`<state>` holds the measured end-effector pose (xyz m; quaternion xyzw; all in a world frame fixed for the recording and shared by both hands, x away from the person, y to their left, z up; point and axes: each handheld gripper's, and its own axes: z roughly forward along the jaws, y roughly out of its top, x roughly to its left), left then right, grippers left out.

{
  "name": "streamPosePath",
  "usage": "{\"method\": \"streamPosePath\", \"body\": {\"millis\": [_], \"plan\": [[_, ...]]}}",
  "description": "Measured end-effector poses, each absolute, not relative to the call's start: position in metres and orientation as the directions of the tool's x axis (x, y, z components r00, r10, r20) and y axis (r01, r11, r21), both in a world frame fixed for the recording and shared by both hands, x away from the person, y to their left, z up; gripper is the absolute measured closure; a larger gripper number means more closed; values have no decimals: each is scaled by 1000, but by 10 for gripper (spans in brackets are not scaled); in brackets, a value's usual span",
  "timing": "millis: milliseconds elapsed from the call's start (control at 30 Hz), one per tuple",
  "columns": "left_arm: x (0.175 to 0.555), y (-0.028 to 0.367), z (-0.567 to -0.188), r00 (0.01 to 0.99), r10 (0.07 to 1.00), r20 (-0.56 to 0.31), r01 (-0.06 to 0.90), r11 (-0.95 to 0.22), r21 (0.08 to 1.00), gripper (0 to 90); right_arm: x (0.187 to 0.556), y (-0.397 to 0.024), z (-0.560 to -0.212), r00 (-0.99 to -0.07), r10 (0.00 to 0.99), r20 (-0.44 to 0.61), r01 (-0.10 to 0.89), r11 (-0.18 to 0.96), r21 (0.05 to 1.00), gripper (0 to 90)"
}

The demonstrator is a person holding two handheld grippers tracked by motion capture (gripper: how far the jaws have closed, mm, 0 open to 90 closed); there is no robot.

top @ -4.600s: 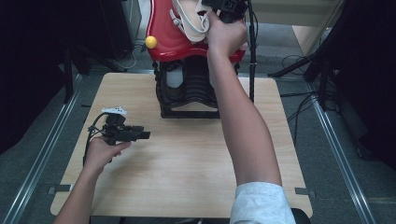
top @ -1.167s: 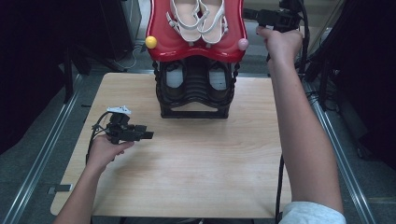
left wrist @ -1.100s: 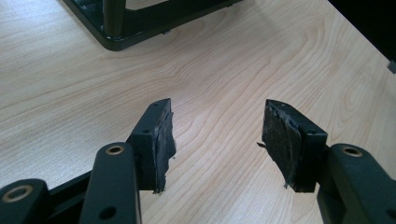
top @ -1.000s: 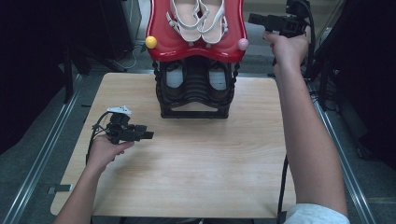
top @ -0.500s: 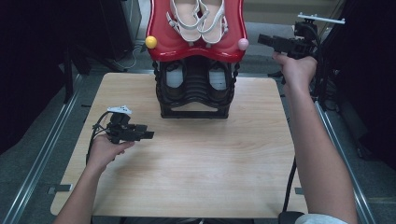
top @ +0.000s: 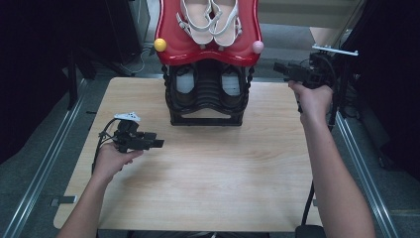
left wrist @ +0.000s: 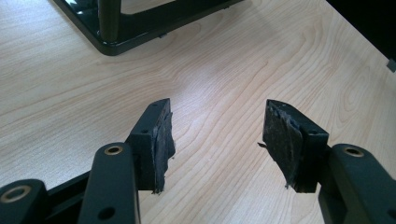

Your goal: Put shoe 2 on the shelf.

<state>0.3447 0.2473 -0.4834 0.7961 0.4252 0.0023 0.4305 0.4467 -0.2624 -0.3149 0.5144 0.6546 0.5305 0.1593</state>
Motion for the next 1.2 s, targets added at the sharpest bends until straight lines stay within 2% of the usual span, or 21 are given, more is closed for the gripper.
{"method": "streamPosePath", "body": {"millis": [667,1200], "plan": [[345,247,-483,633,681,-368,680,-263,684,402,409,-242,-399,-481,809,338,566,-8,824,364],[345,244,-483,636,679,-366,680,-270,682,398,372,-235,-445,-514,783,350,584,21,811,364]]}}
